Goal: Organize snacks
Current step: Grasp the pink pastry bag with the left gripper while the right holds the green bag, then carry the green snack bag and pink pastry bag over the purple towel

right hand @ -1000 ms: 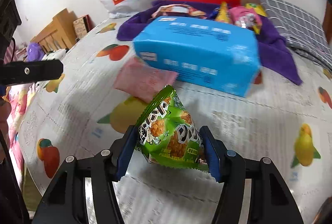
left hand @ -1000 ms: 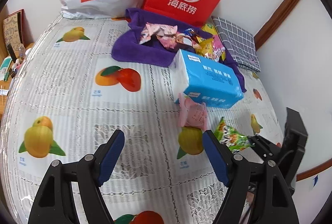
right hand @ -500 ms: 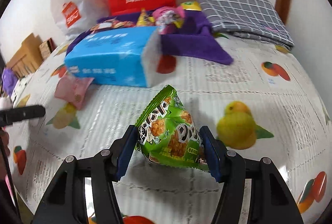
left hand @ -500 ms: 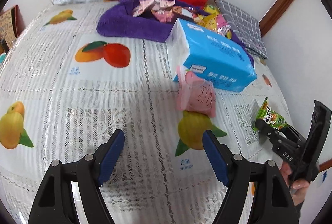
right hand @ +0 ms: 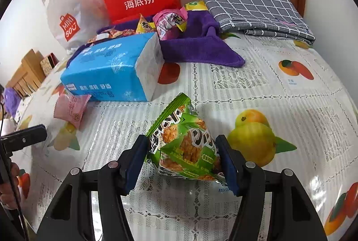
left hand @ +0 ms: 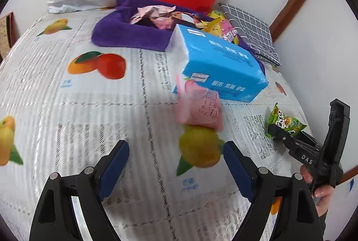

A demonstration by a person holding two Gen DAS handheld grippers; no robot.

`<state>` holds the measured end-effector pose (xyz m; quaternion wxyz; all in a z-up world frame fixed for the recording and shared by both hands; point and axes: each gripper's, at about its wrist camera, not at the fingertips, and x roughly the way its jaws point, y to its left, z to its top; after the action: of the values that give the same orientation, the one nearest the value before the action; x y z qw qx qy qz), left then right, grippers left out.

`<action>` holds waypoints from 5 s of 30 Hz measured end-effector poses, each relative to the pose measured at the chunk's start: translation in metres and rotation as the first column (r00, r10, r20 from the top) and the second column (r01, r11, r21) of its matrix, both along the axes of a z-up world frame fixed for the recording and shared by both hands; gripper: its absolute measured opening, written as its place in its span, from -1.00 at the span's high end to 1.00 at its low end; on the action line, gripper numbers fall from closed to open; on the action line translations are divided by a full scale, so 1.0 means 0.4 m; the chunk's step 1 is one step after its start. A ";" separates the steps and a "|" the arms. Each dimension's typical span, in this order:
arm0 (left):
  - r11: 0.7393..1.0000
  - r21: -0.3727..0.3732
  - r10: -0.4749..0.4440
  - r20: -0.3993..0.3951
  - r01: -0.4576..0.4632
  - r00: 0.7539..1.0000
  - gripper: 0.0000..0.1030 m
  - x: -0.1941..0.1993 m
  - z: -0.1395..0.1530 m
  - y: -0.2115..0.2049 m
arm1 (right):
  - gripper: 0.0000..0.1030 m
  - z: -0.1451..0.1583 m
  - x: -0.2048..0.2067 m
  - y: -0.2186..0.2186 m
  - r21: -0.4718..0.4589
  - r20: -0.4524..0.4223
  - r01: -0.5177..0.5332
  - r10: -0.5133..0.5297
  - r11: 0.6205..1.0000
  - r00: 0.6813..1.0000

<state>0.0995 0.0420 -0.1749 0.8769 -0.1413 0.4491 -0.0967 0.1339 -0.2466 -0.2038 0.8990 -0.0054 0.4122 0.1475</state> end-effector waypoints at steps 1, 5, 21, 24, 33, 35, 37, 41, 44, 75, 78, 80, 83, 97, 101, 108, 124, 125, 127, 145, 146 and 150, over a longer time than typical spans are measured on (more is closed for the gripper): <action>1.000 -0.003 -0.001 -0.001 0.001 1.000 -0.70 0.006 0.001 -0.005 | -0.22 0.000 0.000 0.001 -0.004 0.000 -0.001 0.001 1.000 1.000; 0.999 -0.032 -0.010 -0.005 0.009 1.000 -0.77 0.040 0.003 -0.016 | -0.22 -0.001 0.001 0.001 0.002 -0.001 -0.004 0.004 1.000 1.000; 0.993 0.119 -0.003 0.019 0.000 1.000 -0.93 0.126 -0.005 -0.118 | -0.24 -0.003 0.004 -0.001 -0.004 -0.001 -0.009 0.009 1.000 1.000; 0.983 0.186 -0.006 0.046 -0.003 0.999 -0.93 0.126 -0.014 -0.145 | -0.24 -0.003 0.004 -0.001 -0.003 -0.002 -0.010 0.010 1.000 1.000; 0.972 0.236 0.010 0.067 -0.025 0.998 -0.83 0.120 -0.018 -0.150 | -0.29 -0.002 0.006 0.003 -0.016 -0.003 -0.020 0.020 1.000 1.000; 0.971 0.236 0.016 0.069 -0.032 0.997 -0.79 0.120 -0.018 -0.148 | -0.30 -0.002 0.005 0.006 -0.024 -0.003 -0.022 0.022 0.999 1.000; 0.971 0.236 0.021 0.071 -0.038 0.997 -0.76 0.118 -0.018 -0.148 | -0.31 -0.002 0.007 0.005 -0.027 -0.003 -0.025 0.024 0.999 1.000; 0.968 0.247 0.030 0.072 -0.047 0.997 -0.71 0.116 -0.018 -0.148 | -0.31 -0.001 0.006 0.005 -0.025 -0.004 -0.025 0.025 0.999 1.000; 0.965 0.257 0.038 0.078 -0.057 0.996 -0.48 0.114 -0.016 -0.149 | -0.31 -0.001 0.007 0.004 -0.025 -0.004 -0.026 0.026 0.999 1.000; 0.999 0.035 -0.001 0.086 -0.002 0.996 0.35 0.003 0.055 -0.067 | -0.18 0.004 0.006 -0.007 -0.014 -0.001 -0.012 0.012 1.000 1.000; 1.000 0.031 -0.002 0.102 -0.001 0.995 0.35 -0.008 0.071 -0.060 | -0.15 0.013 -0.006 -0.006 -0.002 -0.010 -0.005 0.005 1.000 1.000; 1.000 0.025 -0.003 0.111 0.000 0.994 0.35 -0.012 0.082 -0.056 | -0.14 0.028 -0.019 -0.002 0.026 -0.014 -0.019 0.019 0.999 1.000; 1.000 0.016 -0.001 0.118 -0.001 0.993 0.35 -0.015 0.097 -0.051 | -0.14 0.063 -0.040 0.012 0.040 0.006 -0.039 0.039 0.998 0.999; 1.000 0.002 -0.009 0.166 0.009 0.986 0.35 0.001 0.193 -0.047 | -0.14 0.241 -0.074 0.090 0.063 0.116 -0.137 0.129 0.989 0.985; 1.000 0.000 -0.023 0.187 0.024 0.982 0.35 0.006 0.224 -0.051 | -0.14 0.279 -0.063 0.088 0.054 0.141 -0.130 0.121 0.990 0.983; 0.999 0.006 -0.033 0.212 0.032 0.977 0.35 0.023 0.263 -0.062 | -0.14 0.307 -0.044 0.090 0.059 0.150 -0.130 0.120 0.990 0.981; 0.999 0.031 -0.033 0.215 0.027 0.976 0.35 0.066 0.271 -0.072 | -0.14 0.326 0.033 0.087 -0.006 0.150 -0.177 0.176 0.984 0.973; 0.999 0.028 -0.032 0.214 0.026 0.976 0.35 0.069 0.270 -0.072 | -0.14 0.327 0.037 0.087 -0.012 0.151 -0.177 0.177 0.984 0.973; 0.999 0.030 -0.029 0.215 0.023 0.976 0.35 0.074 0.269 -0.072 | -0.14 0.328 0.044 0.085 -0.012 0.149 -0.180 0.179 0.984 0.972; 0.999 0.027 -0.026 0.206 0.021 0.978 0.35 0.157 0.294 -0.053 | -0.14 0.387 0.155 0.108 0.025 0.162 -0.137 0.132 0.990 0.978; 0.999 0.033 -0.028 0.209 0.022 0.978 0.35 0.162 0.299 -0.054 | -0.14 0.391 0.164 0.110 0.026 0.163 -0.136 0.130 0.990 0.978; 0.999 0.037 -0.034 0.211 0.027 0.977 0.35 0.193 0.314 -0.053 | -0.14 0.402 0.199 0.118 0.026 0.160 -0.128 0.122 0.991 0.980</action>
<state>0.1766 0.0208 -0.0491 0.9204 -0.1082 0.3571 -0.1167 0.2135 -0.1992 -0.0428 0.9178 -0.0267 0.3359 0.2103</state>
